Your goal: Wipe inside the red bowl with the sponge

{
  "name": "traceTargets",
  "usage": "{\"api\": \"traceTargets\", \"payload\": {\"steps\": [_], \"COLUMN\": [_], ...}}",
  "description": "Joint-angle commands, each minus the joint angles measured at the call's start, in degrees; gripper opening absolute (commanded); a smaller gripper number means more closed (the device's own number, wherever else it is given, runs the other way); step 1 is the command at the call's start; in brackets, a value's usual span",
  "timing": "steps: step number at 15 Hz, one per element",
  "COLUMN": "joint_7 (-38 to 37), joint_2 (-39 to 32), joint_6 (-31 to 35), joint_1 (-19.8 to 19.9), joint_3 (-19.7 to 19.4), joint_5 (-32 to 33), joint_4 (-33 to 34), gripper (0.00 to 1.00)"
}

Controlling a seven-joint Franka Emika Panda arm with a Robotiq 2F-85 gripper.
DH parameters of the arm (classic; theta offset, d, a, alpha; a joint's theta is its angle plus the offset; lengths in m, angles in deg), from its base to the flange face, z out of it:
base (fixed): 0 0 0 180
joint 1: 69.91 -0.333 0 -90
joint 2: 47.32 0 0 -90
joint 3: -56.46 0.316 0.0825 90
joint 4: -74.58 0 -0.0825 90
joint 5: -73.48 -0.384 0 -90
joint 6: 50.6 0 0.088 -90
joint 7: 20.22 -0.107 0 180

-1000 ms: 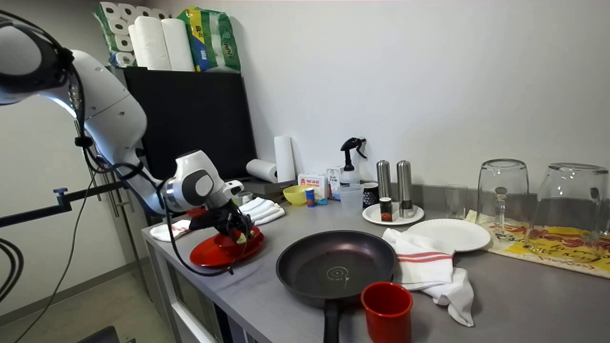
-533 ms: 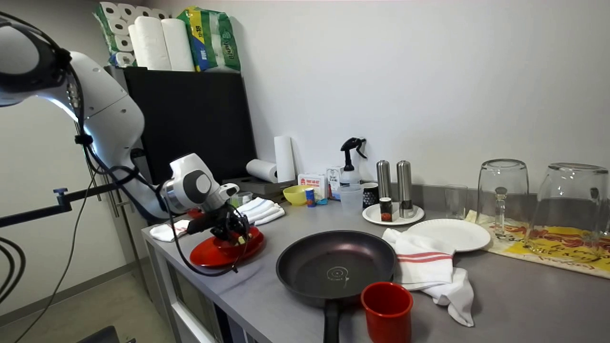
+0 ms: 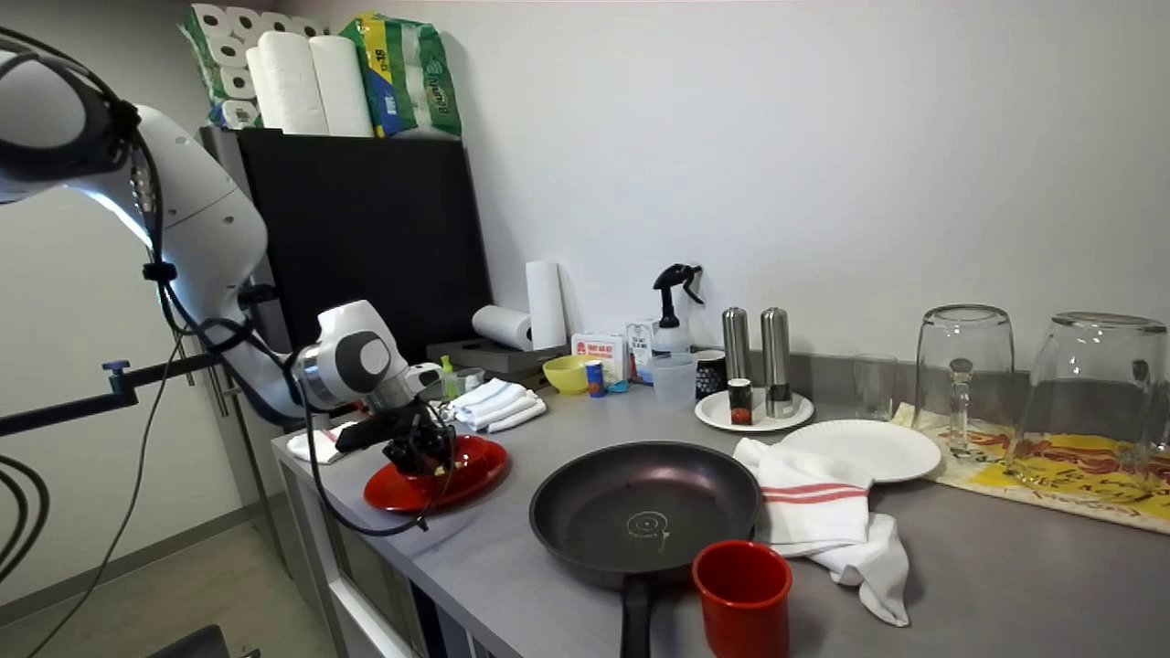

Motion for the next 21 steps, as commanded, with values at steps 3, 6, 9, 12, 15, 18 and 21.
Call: {"api": "traceTargets", "payload": {"steps": [3, 6, 9, 12, 15, 18, 21], "joint_7": [1.3, 2.4, 7.6, 12.6, 13.9, 13.8, 13.7], "joint_2": [0.9, 1.1, 0.9, 0.4, 0.3, 0.1, -0.3], "joint_6": [-4.8, -6.1, -10.4, -16.7, -21.6, -24.8, -29.0], "joint_1": [2.7, 4.3, 7.7, 10.8, 12.1, 12.6, 13.1], "joint_3": [5.9, 8.2, 12.8, 16.3, 16.8, 16.5, 16.4], "joint_5": [-6.1, -9.1, -18.3, -28.8, -33.9, -36.2, -38.7], "joint_4": [0.1, 0.2, 1.2, 4.1, 6.3, 8.2, 10.2], "gripper": [0.25, 0.25, 0.25, 0.25, 0.25, 0.25, 0.25]}}
